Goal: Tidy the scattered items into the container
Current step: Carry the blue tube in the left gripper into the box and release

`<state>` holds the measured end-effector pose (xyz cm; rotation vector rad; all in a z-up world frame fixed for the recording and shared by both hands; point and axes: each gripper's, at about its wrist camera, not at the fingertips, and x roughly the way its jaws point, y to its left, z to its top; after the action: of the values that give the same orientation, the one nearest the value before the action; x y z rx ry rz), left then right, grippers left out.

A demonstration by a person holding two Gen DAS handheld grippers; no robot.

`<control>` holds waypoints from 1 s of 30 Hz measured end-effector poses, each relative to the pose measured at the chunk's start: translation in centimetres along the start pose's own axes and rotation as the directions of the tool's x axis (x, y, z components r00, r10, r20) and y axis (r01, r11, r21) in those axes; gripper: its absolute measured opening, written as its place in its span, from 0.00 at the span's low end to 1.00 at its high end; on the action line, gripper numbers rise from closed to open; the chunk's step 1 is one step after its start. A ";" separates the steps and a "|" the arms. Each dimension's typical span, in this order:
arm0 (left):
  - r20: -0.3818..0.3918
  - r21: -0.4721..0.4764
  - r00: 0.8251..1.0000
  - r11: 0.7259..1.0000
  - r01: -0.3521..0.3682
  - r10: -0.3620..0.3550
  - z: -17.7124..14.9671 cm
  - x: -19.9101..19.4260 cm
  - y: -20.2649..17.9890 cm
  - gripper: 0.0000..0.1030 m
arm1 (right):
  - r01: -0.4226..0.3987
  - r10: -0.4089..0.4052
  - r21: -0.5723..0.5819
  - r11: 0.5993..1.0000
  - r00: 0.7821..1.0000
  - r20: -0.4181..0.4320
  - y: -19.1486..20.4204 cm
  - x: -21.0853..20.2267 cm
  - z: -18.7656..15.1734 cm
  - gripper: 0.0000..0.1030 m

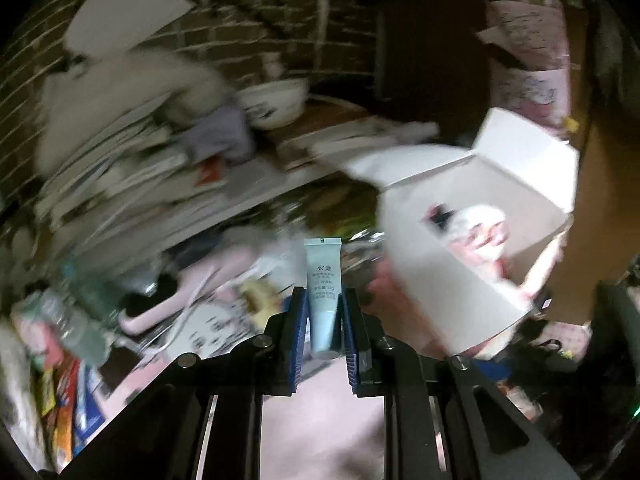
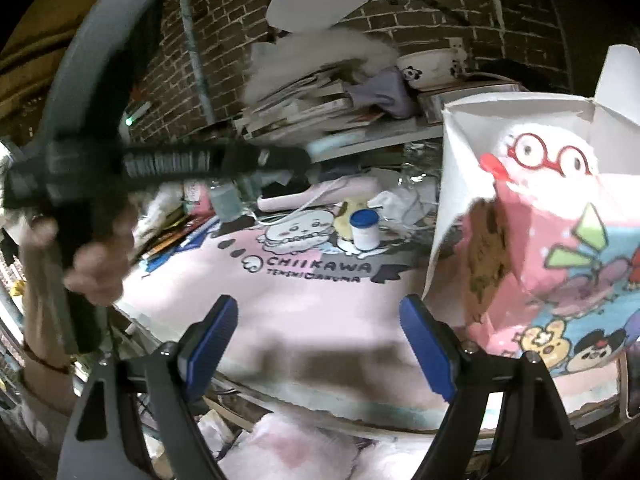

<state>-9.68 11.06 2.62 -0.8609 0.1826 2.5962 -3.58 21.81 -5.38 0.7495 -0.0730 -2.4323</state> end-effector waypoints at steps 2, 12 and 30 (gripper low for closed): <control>0.003 0.030 0.999 0.998 0.046 -0.046 1.3 0.4 -1.7 0.12 | 0.007 -0.007 0.001 1.000 1.000 -0.005 -0.1 0.1 -0.4 0.79; -0.055 0.143 0.972 0.962 0.234 -0.228 5.9 2.9 -8.9 0.12 | 0.004 -0.002 0.049 0.999 0.999 -0.042 -1.4 0.2 -1.9 0.79; -0.065 0.181 0.976 0.959 0.216 -0.208 5.6 3.8 -10.2 0.57 | 0.019 -0.016 0.061 0.998 0.998 -0.063 -1.7 0.6 -2.1 0.79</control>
<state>-11.37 22.99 4.82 -0.8239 0.3237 2.3192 -3.80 23.10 -7.80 0.8565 -0.1182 -2.4308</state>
